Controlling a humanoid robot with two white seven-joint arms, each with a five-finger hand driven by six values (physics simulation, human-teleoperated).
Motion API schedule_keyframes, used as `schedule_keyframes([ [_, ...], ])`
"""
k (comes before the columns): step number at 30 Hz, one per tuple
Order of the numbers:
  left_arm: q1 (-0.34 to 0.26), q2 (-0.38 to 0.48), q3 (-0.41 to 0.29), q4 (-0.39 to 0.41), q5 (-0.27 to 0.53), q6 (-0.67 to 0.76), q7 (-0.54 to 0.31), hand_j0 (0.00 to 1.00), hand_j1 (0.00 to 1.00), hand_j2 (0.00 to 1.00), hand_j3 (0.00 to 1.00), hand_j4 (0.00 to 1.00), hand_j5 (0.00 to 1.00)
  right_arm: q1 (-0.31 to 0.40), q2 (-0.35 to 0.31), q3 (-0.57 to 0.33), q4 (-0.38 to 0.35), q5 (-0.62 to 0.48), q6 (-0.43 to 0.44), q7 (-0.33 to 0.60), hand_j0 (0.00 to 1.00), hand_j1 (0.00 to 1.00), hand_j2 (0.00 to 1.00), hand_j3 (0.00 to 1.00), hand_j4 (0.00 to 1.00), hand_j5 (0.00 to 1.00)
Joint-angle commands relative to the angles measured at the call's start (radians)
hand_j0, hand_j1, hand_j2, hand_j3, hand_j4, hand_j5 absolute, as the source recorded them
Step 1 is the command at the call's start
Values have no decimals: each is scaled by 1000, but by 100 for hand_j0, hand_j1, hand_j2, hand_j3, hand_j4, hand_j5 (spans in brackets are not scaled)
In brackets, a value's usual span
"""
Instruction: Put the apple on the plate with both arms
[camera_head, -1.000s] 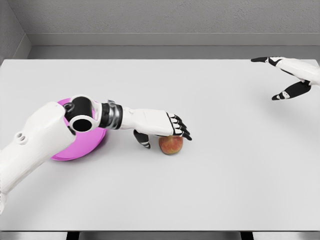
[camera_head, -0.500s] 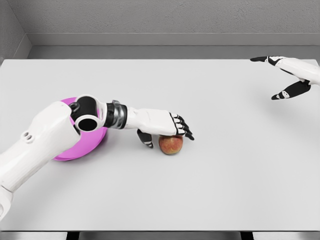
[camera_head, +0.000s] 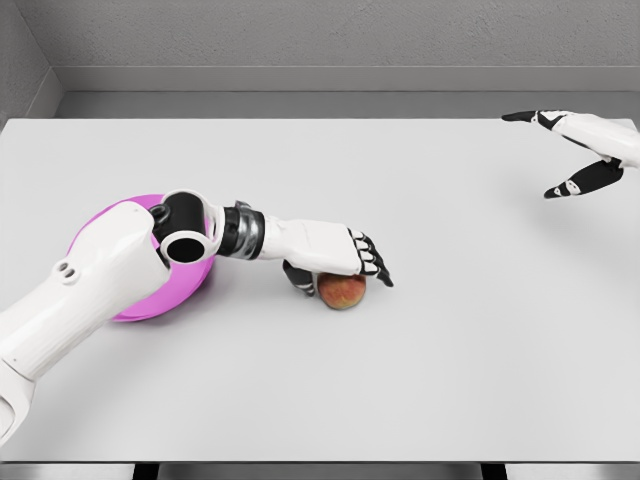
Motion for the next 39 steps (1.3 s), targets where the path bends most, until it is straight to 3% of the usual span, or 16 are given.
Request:
schedule_keyframes([
  [1, 0, 1, 1, -3, 9, 2, 1, 82, 82, 82, 82, 82, 82, 0, -2, -1, -1, -8, 3, 0, 100, 100, 100, 100, 100, 100],
  [3, 0, 2, 1, -4, 9, 2, 1, 71, 71, 71, 71, 71, 71, -2, -2, -1, -1, -8, 3, 0, 100, 100, 100, 100, 100, 100],
  [5, 2, 2, -1, -4, 9, 2, 1, 70, 70, 70, 70, 70, 70, 0, -2, 1, -1, -8, 3, 0, 100, 100, 100, 100, 100, 100],
  [9, 3, 7, -1, -4, 9, 2, -1, 55, 55, 55, 55, 55, 55, 2, -2, -1, -1, -8, 3, 0, 100, 100, 100, 100, 100, 100],
  [19, 3, 7, -2, -4, 10, 2, -1, 45, 45, 45, 45, 45, 45, 6, -1, -1, -1, -8, 3, 0, 100, 100, 100, 100, 100, 100],
  [23, -18, 27, -2, -47, 36, 2, 5, 44, 44, 44, 44, 44, 44, 6, -1, -1, -1, -8, 3, 0, 100, 100, 100, 100, 100, 100],
  [27, -41, 209, 7, -205, 142, 2, 9, 40, 40, 40, 40, 40, 40, 5, -2, -1, -1, -8, 3, 0, 100, 100, 100, 100, 100, 100],
  [31, -41, 441, 79, -261, 251, 2, 9, 39, 39, 39, 39, 39, 39, 3, -2, -1, -1, -8, 3, 0, 100, 100, 100, 100, 100, 100],
  [34, -29, 519, 119, -207, 251, 2, 5, 39, 39, 39, 39, 39, 39, 3, -2, -1, -1, -8, 3, 0, 100, 100, 100, 100, 100, 100],
  [36, -20, 519, 119, -100, 247, 2, 1, 39, 39, 39, 39, 39, 39, 6, -2, -1, -1, -8, 3, 0, 100, 100, 100, 100, 100, 100],
  [39, 9, 521, 119, -46, 245, 2, -1, 41, 41, 41, 41, 41, 41, 8, -2, -1, -1, -8, 3, 0, 100, 100, 100, 100, 100, 100],
])
